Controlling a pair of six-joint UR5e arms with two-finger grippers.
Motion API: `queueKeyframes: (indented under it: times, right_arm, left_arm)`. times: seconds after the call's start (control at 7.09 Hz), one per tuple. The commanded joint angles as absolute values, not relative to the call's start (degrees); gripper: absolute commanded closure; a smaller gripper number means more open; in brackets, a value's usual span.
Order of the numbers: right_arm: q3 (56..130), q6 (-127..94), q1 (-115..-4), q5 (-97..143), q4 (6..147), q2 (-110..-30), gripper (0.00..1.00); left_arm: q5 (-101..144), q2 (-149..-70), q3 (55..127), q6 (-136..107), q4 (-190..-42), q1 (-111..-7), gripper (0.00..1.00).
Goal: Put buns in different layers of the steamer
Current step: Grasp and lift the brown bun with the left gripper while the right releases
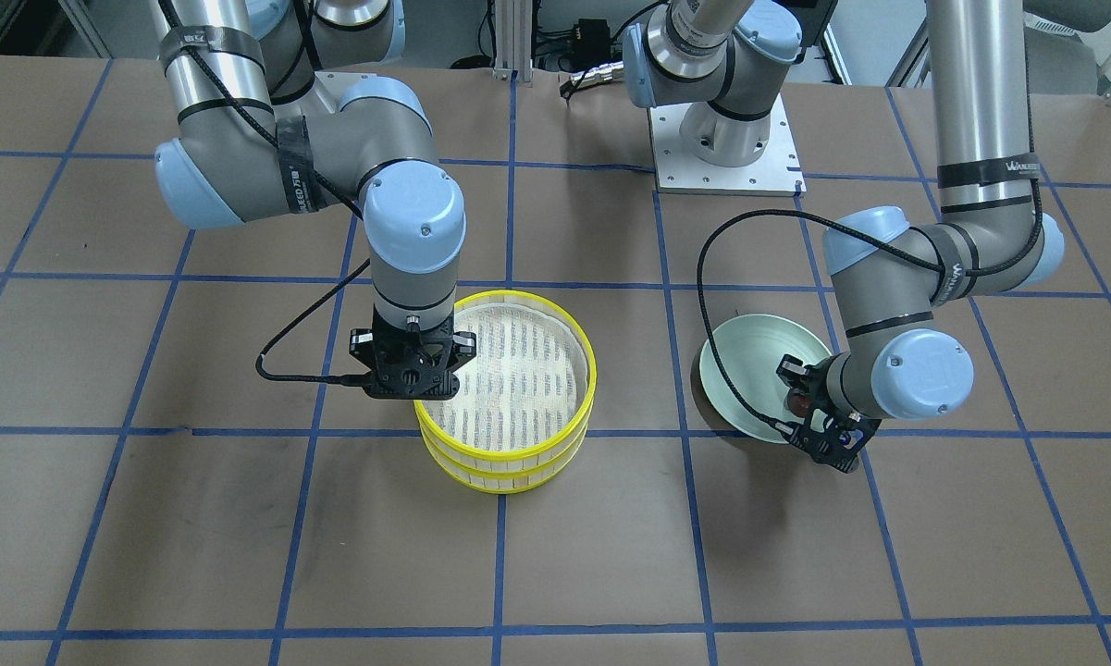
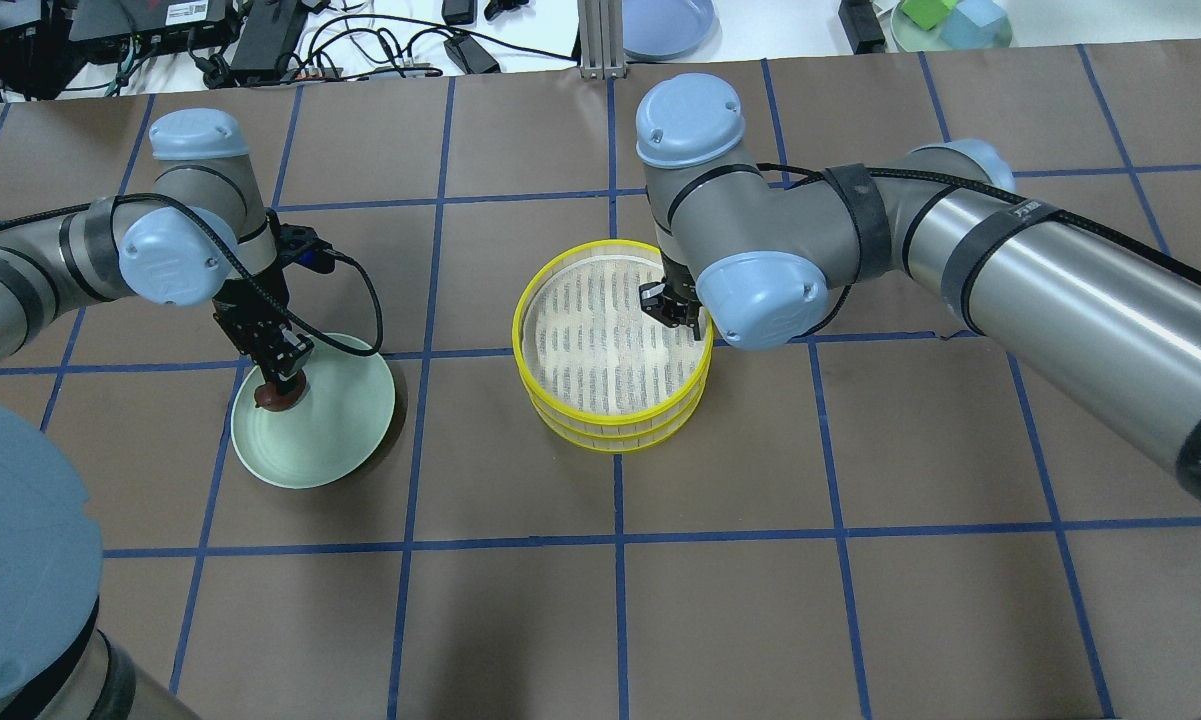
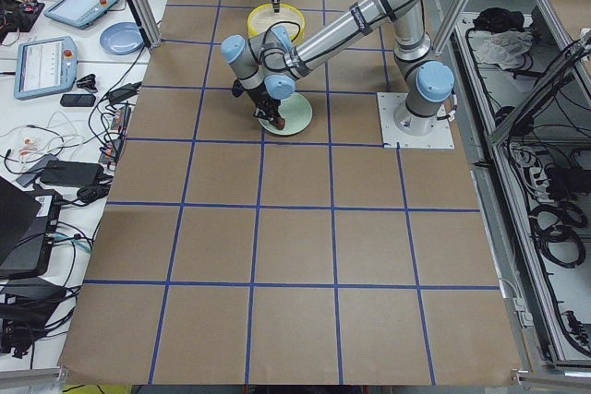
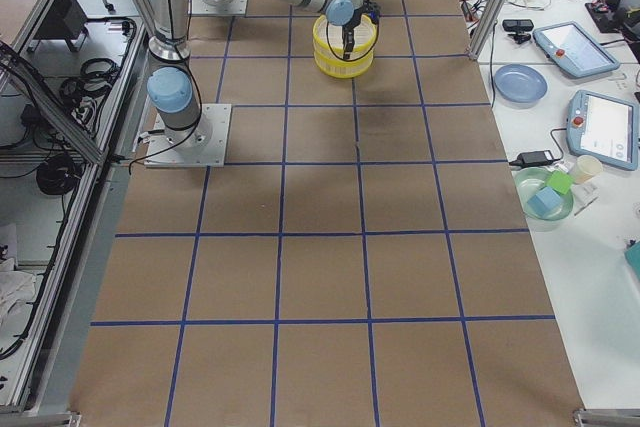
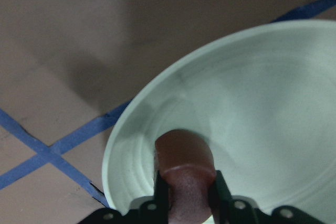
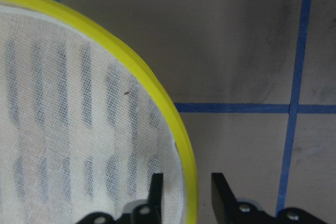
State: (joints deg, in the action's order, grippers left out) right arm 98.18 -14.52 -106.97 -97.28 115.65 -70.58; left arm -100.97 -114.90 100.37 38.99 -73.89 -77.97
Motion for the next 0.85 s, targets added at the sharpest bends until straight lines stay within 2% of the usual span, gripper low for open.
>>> queueKeyframes:
  times: [0.0, 0.42, 0.71]
  right_arm:
    - [94.94, -13.89, -106.96, -96.42, 112.97, -77.38, 0.00]
    - [86.07, -12.84, -105.82, -94.48, 86.56, -92.86, 0.00]
    - [86.13, -10.38, -103.56, -94.22, 85.43, -92.90, 0.00]
  left_arm:
    - [-95.57, -112.51, 98.02, 30.47, -74.70, -78.39, 1.00]
    - [-83.46, -107.33, 92.29, 7.81, -79.54, -83.47, 1.00]
    - [-75.28, -105.04, 92.02, -6.87, -78.84, -89.79, 1.00]
